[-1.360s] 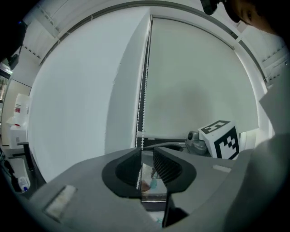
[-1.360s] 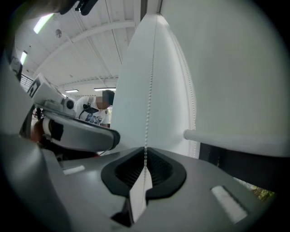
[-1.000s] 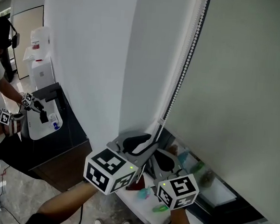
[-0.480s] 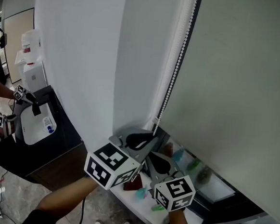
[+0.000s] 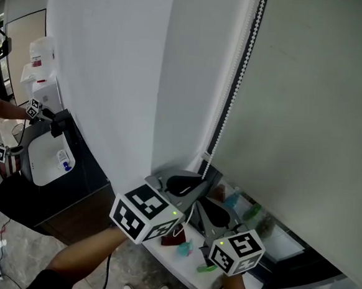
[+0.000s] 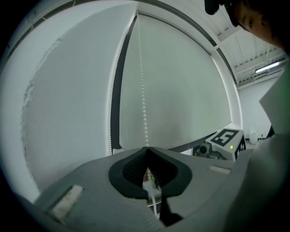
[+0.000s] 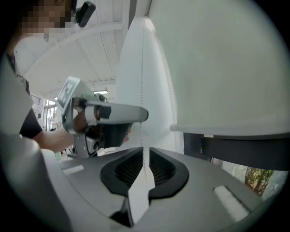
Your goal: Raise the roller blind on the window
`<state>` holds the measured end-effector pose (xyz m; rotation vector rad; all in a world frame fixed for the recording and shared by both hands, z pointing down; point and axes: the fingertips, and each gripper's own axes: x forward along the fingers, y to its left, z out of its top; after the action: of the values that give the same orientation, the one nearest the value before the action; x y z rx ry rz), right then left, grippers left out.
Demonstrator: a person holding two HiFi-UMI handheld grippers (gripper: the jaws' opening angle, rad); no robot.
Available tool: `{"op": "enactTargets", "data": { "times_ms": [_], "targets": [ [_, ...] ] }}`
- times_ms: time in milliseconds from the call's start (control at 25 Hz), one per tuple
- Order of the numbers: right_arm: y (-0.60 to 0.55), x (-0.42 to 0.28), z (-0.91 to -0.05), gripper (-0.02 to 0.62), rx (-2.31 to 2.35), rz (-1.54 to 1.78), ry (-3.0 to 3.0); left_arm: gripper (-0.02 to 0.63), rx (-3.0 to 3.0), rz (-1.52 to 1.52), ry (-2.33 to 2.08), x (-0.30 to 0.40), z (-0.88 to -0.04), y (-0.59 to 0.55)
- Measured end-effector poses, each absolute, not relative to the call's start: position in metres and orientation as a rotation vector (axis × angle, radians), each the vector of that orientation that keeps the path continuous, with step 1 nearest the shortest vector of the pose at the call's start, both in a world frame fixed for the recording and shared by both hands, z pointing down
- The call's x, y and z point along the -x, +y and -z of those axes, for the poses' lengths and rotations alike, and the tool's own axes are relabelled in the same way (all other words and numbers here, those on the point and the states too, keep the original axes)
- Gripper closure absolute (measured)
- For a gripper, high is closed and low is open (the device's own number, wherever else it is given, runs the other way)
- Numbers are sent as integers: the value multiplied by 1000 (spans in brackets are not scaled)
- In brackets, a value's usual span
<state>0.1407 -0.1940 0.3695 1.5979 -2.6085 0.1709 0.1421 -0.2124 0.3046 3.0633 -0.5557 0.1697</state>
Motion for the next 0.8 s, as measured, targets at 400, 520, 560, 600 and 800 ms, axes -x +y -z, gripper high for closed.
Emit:
{"op": "enactTargets", "data": {
  "times_ms": [400, 520, 560, 600, 800],
  "targets": [
    [-197, -140, -267, 535, -1570, -41, -2793, 597, -3066, -290, -569, -142, -315, -205],
    [-201, -134, -244, 509, -1532, 29, -2798, 597, -3051, -347, -575, -141, -331, -204],
    [-203, -133, -237, 508, -1524, 47, -2798, 597, -3043, -364, -572, -140, -338, -204],
    [-206, -130, -232, 506, -1512, 63, -2797, 596, -3035, -375, -570, -140, -345, -204],
    [-215, -113, -218, 499, -1458, 103, -2800, 595, -3018, -361, -575, -131, -356, -203]
  ]
}}
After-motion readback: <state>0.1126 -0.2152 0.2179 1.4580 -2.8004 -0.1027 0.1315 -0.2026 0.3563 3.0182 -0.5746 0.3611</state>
